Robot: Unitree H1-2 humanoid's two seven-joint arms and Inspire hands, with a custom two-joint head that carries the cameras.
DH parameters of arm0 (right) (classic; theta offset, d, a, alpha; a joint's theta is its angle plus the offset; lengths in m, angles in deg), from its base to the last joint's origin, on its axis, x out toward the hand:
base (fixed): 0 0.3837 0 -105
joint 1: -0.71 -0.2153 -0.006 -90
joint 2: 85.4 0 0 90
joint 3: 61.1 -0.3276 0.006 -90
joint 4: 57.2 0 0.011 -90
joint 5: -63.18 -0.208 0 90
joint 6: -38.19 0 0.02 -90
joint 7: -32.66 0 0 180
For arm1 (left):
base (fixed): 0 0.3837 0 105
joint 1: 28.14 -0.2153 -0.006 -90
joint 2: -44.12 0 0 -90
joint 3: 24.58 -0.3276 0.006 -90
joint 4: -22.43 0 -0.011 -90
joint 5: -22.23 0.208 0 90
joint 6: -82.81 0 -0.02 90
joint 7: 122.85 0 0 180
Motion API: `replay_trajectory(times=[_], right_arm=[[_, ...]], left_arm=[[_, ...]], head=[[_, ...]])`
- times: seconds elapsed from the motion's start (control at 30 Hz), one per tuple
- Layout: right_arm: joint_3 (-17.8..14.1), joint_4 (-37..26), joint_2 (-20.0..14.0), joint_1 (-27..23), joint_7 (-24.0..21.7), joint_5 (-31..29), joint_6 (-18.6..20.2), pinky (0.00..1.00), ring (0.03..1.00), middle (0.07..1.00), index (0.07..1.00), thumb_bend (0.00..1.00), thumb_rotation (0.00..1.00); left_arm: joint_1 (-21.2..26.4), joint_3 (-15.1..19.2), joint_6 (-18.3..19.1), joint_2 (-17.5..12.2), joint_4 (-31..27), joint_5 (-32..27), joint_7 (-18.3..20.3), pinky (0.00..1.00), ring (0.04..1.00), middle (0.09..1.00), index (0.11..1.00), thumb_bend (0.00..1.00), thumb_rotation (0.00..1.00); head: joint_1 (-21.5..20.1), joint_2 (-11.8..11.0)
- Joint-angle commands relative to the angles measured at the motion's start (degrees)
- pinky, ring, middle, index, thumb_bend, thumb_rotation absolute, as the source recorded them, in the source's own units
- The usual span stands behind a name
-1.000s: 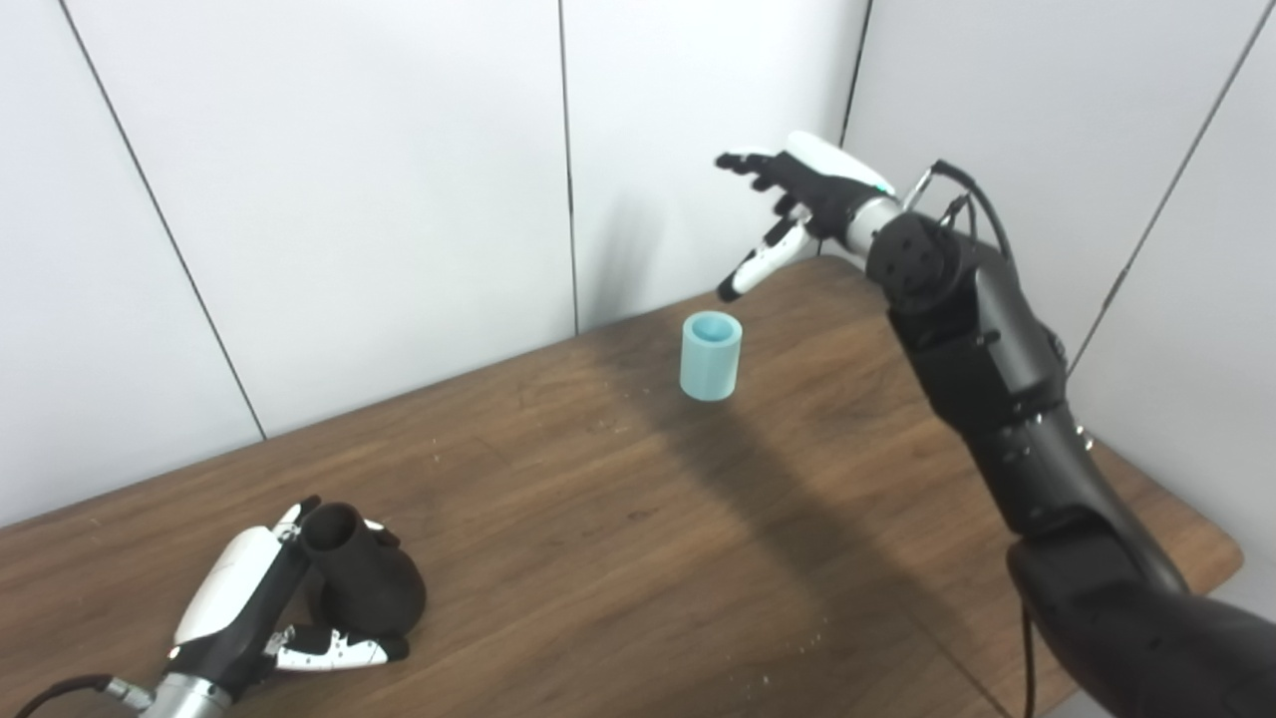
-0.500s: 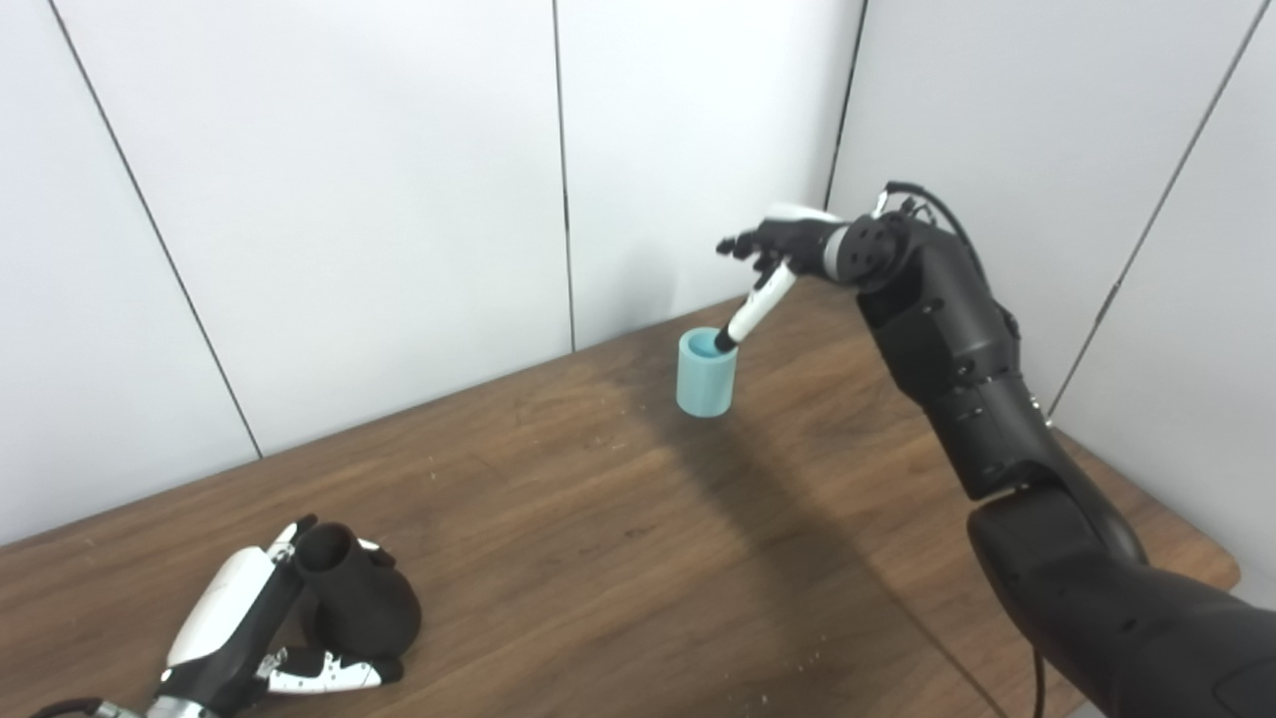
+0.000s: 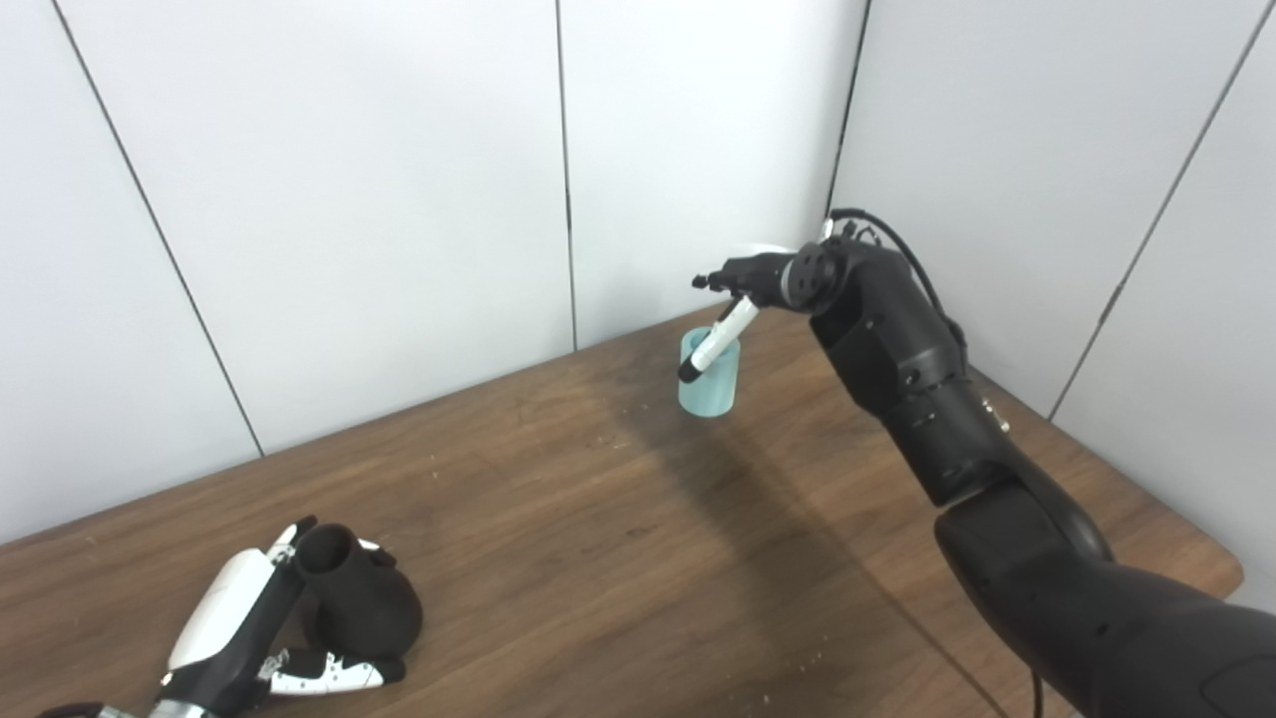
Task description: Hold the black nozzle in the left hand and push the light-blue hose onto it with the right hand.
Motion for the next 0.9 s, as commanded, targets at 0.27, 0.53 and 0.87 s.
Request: replay_trajectory(times=[0.27, 0.53, 0.87], right_arm=[[0.17, 2.16, -0.06, -2.59, 8.96, -5.68, 0.05, 0.92, 0.969, 0.985, 0.96, 0.94, 0.18], [5.33, 3.17, -0.9, -1.68, 15.79, -8.06, -1.07, 0.98, 0.937, 0.943, 0.919, 0.9, 0.11], [9.4, 5.85, -2.21, -1.81, 20.25, -10.06, -0.97, 0.76, 0.86, 0.877, 0.867, 0.88, 0.07]], left_arm=[[-3.93, -2.52, 3.94, -1.1, 2.29, 2.92, 6.82, 1.0, 0.608, 0.474, 0.491, 0.53, 0.0], [-4.27, -2.29, 3.91, -1.15, 2.08, 2.43, 7.1, 1.0, 0.608, 0.478, 0.489, 0.53, 0.0], [-4.52, -2.48, 4.06, -1.5, 1.39, 2.68, 7.53, 1.0, 0.608, 0.477, 0.49, 0.53, 0.0]], head=[[0.55, 0.45], [0.82, 0.93], [1.03, 1.58]])
